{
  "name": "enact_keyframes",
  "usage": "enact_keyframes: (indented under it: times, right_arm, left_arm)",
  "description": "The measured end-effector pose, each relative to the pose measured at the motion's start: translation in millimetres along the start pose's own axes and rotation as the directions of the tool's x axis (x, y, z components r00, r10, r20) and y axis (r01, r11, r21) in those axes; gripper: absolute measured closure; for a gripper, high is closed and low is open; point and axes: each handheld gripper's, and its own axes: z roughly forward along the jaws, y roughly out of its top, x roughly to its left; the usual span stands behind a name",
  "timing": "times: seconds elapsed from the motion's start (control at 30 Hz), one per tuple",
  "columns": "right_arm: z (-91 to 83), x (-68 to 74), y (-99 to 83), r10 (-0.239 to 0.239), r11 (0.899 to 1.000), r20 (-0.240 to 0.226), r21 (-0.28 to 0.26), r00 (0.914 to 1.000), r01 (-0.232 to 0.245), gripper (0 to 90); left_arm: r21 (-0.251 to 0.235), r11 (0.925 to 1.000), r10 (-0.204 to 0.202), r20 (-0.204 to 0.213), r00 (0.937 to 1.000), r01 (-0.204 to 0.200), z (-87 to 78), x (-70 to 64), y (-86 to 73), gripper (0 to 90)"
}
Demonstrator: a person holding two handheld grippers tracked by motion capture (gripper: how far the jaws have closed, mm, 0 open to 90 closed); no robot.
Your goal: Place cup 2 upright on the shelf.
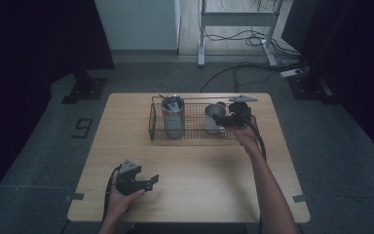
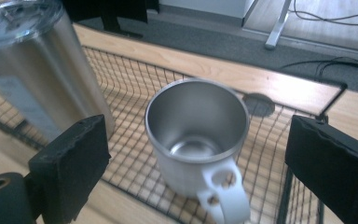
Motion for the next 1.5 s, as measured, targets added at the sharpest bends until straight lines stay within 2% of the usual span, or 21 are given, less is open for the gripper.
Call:
enact_keyframes:
  times: [0.1, 0.2, 0.37, 0.47, 0.57, 0.6, 0.63, 0.7, 0.77, 0.87, 0.93, 1.13, 1.17, 1.2, 1.3, 1.33, 1.5]
  right_arm:
    - [-12.3, -1.9, -13.6, 0.009, 1.0, -0.024, -0.021, 0.9997, -0.01, 8.7]
    - [-18.3, -2.3, -20.1, 0.017, 0.999, -0.031, -0.033, 0.9994, -0.018, 9.7]
    - [-39.5, -4.3, -43.0, 0.021, 0.998, -0.044, -0.056, 0.9988, -0.023, 11.4]
    - [-46.3, -5.0, -51.3, 0.023, 0.998, -0.04, -0.063, 0.9989, -0.025, 12.7]
    - [-57.1, -6.5, -68.5, 0.032, 0.997, -0.037, -0.066, 0.9988, -0.034, 13.0]
    - [-57.1, -6.5, -68.5, 0.032, 0.997, -0.037, -0.066, 0.9988, -0.034, 13.0]
    - [-62.9, -7.7, -79.5, 0.037, 0.997, -0.038, -0.068, 0.9986, -0.04, 13.1]
    - [-64.9, -8.1, -83.2, 0.035, 0.997, -0.037, -0.067, 0.9987, -0.038, 13.2]
    - [-72.7, -10.3, -98.8, 0.043, 0.996, -0.039, -0.07, 0.9983, -0.046, 13.3]
    - [-76.6, -11.6, -106.8, 0.047, 0.996, -0.037, -0.072, 0.9982, -0.05, 13.5]
    - [-83.8, -14.3, -120.8, 0.053, 0.996, -0.029, -0.071, 0.9982, -0.055, 13.7]
    - [-93.0, -18.4, -140.9, 0.072, 0.996, -0.02, -0.058, 0.9972, -0.073, 14.3]
    - [-96.0, -21.0, -150.8, 0.079, 0.996, -0.014, -0.05, 0.9968, -0.08, 14.5]
    - [-96.0, -21.0, -150.8, 0.079, 0.996, -0.014, -0.05, 0.9968, -0.08, 14.5]
    - [-99.2, -25.7, -168.0, 0.086, 0.996, 0.001, -0.017, 0.9963, -0.086, 14.6]
    - [-99.2, -25.7, -168.0, 0.086, 0.996, 0.001, -0.017, 0.9963, -0.086, 14.6]
    - [-98.1, -30.0, -190.0, 0.098, 0.995, 0.018, 0.032, 0.995, -0.099, 14.7]
  left_arm:
    - [0.005, 1.0, 0.002, -0.004, 1.0, -0.002, 0.6, 0.5, -0.4, 13.7]
    - [0.01, 1.0, 0.002, -0.007, 1.0, -0.002, 0.6, 1.1, -1.4, 13.6]
    - [0.008, 1.0, 0.001, -0.014, 0.9999, -0.001, -0.5, 2.9, -1.7, 13.6]
    - [0.009, 1.0, 0.0, -0.016, 0.9999, 0.0, -0.8, 3.2, -1.7, 13.6]
    - [0.012, 0.9999, 0.004, -0.016, 0.9999, -0.003, -0.1, 2.2, -1.8, 13.6]
    - [0.012, 0.9999, 0.004, -0.016, 0.9999, -0.003, -0.1, 2.2, -1.8, 13.6]
    - [0.014, 0.9999, 0.005, -0.015, 0.9999, -0.005, 0.2, 1.8, -1.8, 13.6]
    - [0.017, 0.9998, 0.007, -0.014, 0.9999, -0.007, 0.9, 0.9, -2.0, 13.6]
    - [0.021, 0.9997, 0.01, -0.014, 0.9999, -0.01, 1.6, 0.4, -2.1, 13.6]
    - [0.025, 0.9996, 0.012, -0.013, 0.9998, -0.012, 2.9, 0.0, -2.5, 13.6]
    - [0.029, 0.9995, 0.014, -0.011, 0.9998, -0.014, 3.8, 0.0, -2.9, 13.6]
    - [0.036, 0.9993, 0.015, -0.011, 0.9998, -0.014, 5.2, -0.6, -3.4, 13.6]
    - [0.036, 0.9992, 0.014, -0.01, 0.9999, -0.014, 5.7, -1.0, -3.6, 13.6]
    - [0.036, 0.9992, 0.014, -0.01, 0.9999, -0.014, 5.7, -1.0, -3.6, 13.6]
    - [0.042, 0.999, 0.017, -0.011, 0.9998, -0.017, 6.4, -0.7, -3.9, 13.6]
    - [0.042, 0.999, 0.017, -0.011, 0.9998, -0.017, 6.4, -0.7, -3.9, 13.6]
    - [0.051, 0.9986, 0.017, -0.014, 0.9998, -0.016, 7.9, -0.3, -4.8, 13.6]
